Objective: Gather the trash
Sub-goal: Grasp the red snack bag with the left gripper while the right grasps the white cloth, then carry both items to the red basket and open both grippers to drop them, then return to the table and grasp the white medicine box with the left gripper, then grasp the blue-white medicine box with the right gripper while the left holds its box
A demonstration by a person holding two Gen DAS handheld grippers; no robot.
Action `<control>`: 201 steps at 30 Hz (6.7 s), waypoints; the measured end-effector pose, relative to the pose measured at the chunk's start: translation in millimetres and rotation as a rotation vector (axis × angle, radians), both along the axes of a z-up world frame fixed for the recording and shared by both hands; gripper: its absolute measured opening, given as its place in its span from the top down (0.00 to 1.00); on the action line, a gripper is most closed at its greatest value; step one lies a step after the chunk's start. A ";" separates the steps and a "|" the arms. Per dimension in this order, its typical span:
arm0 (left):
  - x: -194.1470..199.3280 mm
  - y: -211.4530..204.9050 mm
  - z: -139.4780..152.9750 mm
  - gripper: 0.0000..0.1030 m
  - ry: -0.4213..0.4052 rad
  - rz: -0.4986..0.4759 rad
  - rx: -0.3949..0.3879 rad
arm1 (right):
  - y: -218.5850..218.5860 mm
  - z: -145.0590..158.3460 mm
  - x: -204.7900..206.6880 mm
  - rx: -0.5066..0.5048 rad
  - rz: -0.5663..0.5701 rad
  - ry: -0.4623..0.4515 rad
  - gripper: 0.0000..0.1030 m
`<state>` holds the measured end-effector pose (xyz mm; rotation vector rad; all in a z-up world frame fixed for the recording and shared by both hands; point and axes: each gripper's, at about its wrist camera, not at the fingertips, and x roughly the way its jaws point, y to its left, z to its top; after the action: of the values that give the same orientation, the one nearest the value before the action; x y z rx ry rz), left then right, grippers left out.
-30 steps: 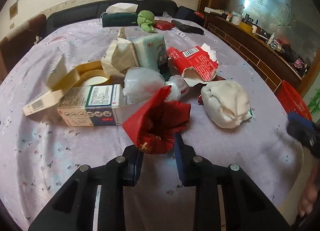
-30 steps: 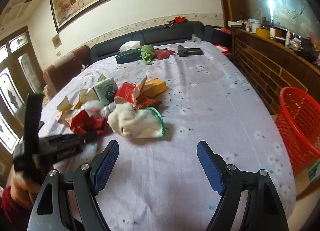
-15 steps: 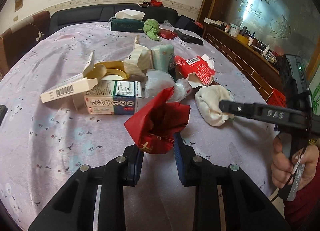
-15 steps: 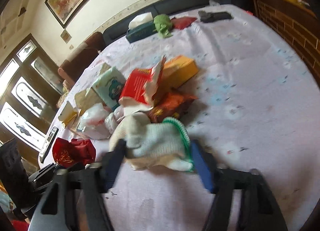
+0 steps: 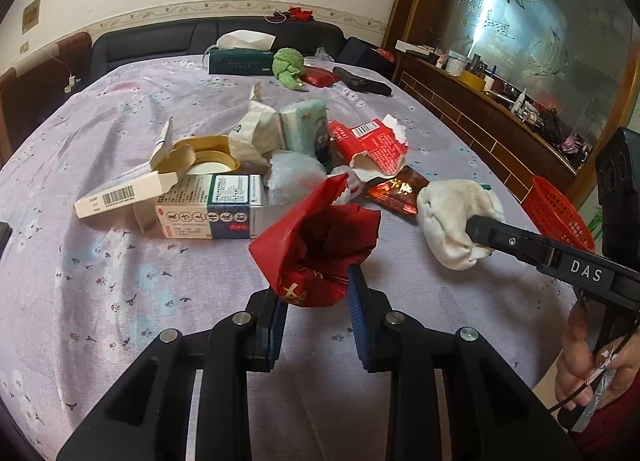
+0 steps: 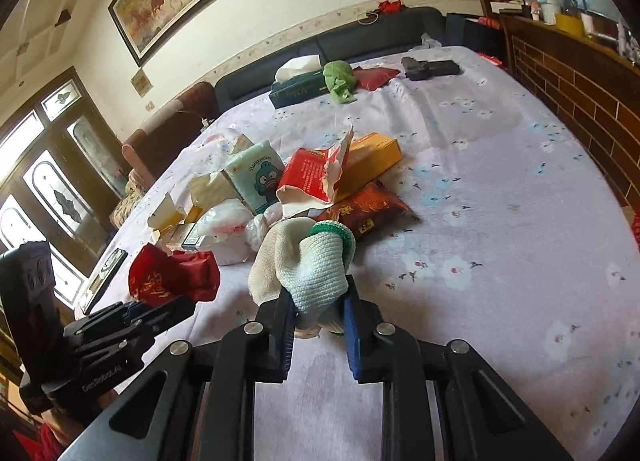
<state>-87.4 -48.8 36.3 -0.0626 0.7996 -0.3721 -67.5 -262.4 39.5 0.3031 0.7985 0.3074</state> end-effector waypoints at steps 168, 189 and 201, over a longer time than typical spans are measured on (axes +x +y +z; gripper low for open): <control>-13.5 133.4 15.7 0.46 0.012 0.221 -0.002 | 163.5 -10.4 120.8 -0.026 0.552 0.169 0.33; -18.7 77.8 15.3 0.46 -0.095 0.221 0.067 | 119.6 8.7 8.8 -0.187 0.256 -0.098 0.56; -21.6 8.3 16.6 0.46 -0.183 0.164 0.162 | 67.8 12.0 -23.8 -0.204 0.055 -0.144 0.56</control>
<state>-109.0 -40.6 52.9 0.0565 0.6366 -0.1544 -91.3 -194.6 51.6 0.0671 0.6899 0.2931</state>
